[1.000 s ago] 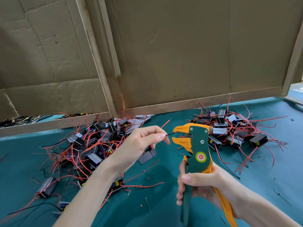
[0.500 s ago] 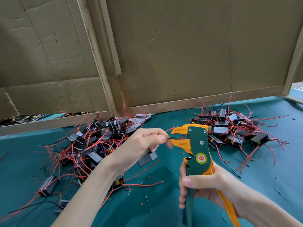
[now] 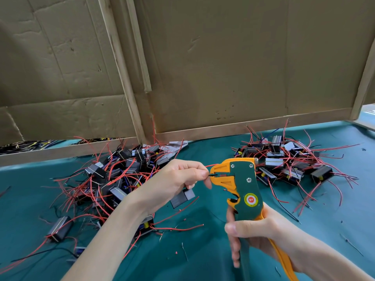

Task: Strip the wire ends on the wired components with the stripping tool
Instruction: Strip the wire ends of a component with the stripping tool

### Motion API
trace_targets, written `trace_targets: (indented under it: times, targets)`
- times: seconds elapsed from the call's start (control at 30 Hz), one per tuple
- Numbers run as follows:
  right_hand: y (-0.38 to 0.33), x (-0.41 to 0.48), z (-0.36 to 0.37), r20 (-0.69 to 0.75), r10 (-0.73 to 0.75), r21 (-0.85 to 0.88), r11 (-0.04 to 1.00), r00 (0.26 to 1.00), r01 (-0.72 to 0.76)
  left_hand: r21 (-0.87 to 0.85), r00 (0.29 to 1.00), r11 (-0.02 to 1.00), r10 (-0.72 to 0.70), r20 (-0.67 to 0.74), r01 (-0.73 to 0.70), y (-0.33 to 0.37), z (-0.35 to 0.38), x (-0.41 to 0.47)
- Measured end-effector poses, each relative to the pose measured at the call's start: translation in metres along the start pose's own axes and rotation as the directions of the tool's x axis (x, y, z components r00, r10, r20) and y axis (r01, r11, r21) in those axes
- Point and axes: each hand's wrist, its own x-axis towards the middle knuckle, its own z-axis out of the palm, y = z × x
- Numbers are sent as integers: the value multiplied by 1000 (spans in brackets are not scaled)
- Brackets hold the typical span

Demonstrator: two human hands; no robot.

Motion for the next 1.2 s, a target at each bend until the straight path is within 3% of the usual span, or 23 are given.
trace_targets:
  times: [0.23, 0.37, 0.5, 0.7, 0.87, 0.97, 1.07, 1.2]
  targets:
    - [6, 2, 15, -130, 35, 35, 999, 991, -31, 28, 998, 998, -52, 31, 51, -4, -3, 1]
    - [14, 7, 18, -321, 140, 41, 990, 937, -134, 224, 993, 968, -107, -57, 117, -21, 4, 10]
    - [8, 13, 16, -218, 281, 340, 920, 935, -197, 320, 985, 938, -90, -147, 133, -31, 5, 15]
    - [13, 20, 2, -160, 358, 518, 824, 920, -230, 450, 908, 891, 132, -397, 67, -15, -7, 26]
    - [19, 23, -6, -101, 354, 600, 767, 930, -227, 408, 795, 909, 311, -520, -89, 33, 9, 74]
    - [20, 22, -9, -75, 337, 626, 749, 939, -219, 233, 774, 947, 316, -549, -221, 55, 34, 118]
    - [17, 22, -8, -86, 333, 642, 739, 939, -204, 40, 827, 966, 240, -508, -255, 63, 65, 154]
    - [16, 21, -8, -88, 319, 636, 747, 944, -193, 86, 986, 989, 133, -105, -124, 48, 95, 166]
